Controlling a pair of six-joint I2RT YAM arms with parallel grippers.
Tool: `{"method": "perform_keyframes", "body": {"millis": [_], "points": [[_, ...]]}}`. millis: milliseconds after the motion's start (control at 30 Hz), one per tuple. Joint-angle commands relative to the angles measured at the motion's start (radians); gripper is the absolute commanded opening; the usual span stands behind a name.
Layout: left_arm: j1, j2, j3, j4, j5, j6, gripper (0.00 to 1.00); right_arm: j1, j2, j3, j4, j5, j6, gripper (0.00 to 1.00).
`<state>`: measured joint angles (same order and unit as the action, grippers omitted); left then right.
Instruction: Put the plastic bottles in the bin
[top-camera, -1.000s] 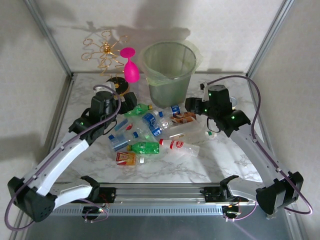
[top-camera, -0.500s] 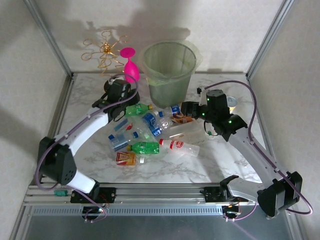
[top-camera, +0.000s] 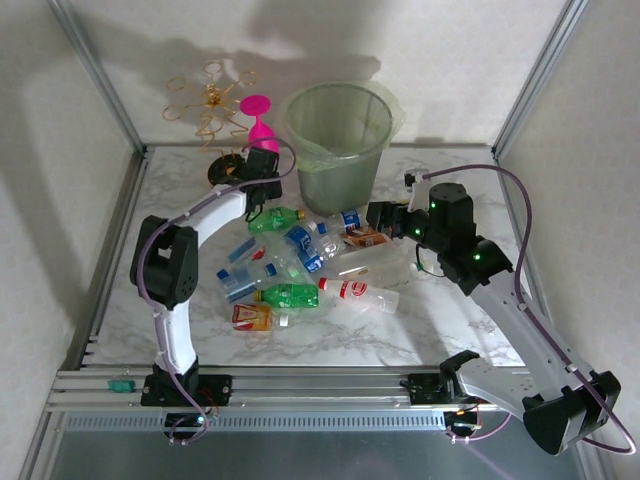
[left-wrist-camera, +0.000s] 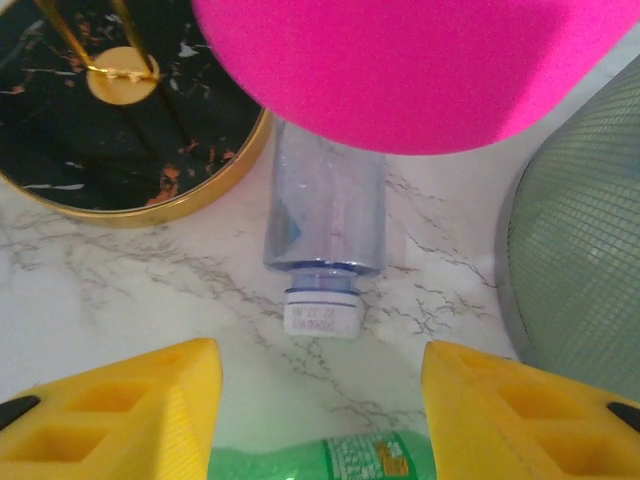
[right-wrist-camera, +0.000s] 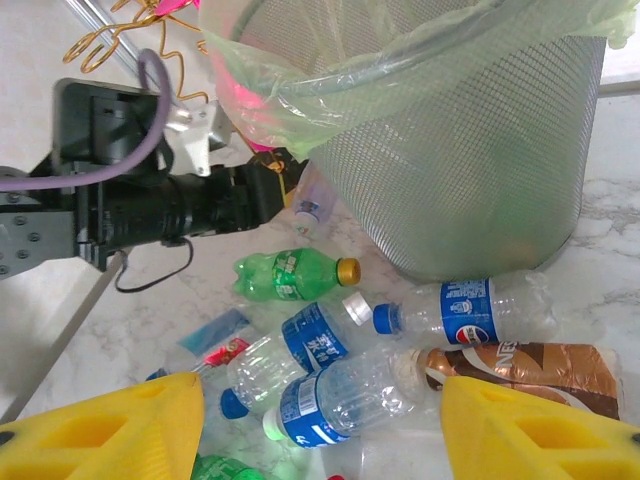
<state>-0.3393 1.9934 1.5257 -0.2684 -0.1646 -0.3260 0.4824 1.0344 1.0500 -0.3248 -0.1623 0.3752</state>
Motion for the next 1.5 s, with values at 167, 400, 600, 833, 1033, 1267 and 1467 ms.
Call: {"method": "perform_keyframes", "body": {"millis": [167,400,600,833,1033,1267,1467], "points": [[0.002,0.142,0.177,-0.041,-0.047,0.075,0.66,0.007,-0.008,-0.002,0.031,-0.032,0.004,0.64],[0.02,0.251,0.29,-0.093,-0.077,0.082,0.71,0.008,0.005,0.013,0.031,-0.039,0.014,0.64],[0.05,0.314,0.336,-0.108,-0.073,0.073,0.73,0.009,0.006,0.004,0.035,-0.042,0.019,0.65],[0.055,0.361,0.349,-0.107,-0.075,0.078,0.75,0.009,0.006,0.002,0.041,-0.046,0.028,0.65],[0.055,0.404,0.393,-0.115,-0.068,0.073,0.75,0.01,0.007,0.001,0.04,-0.052,0.036,0.65],[0.056,0.425,0.398,-0.112,-0.047,0.09,0.75,0.013,0.006,0.002,0.03,-0.045,0.036,0.65],[0.057,0.406,0.376,-0.096,-0.044,0.088,0.85,0.013,0.007,-0.003,0.036,-0.046,0.04,0.66]]}}
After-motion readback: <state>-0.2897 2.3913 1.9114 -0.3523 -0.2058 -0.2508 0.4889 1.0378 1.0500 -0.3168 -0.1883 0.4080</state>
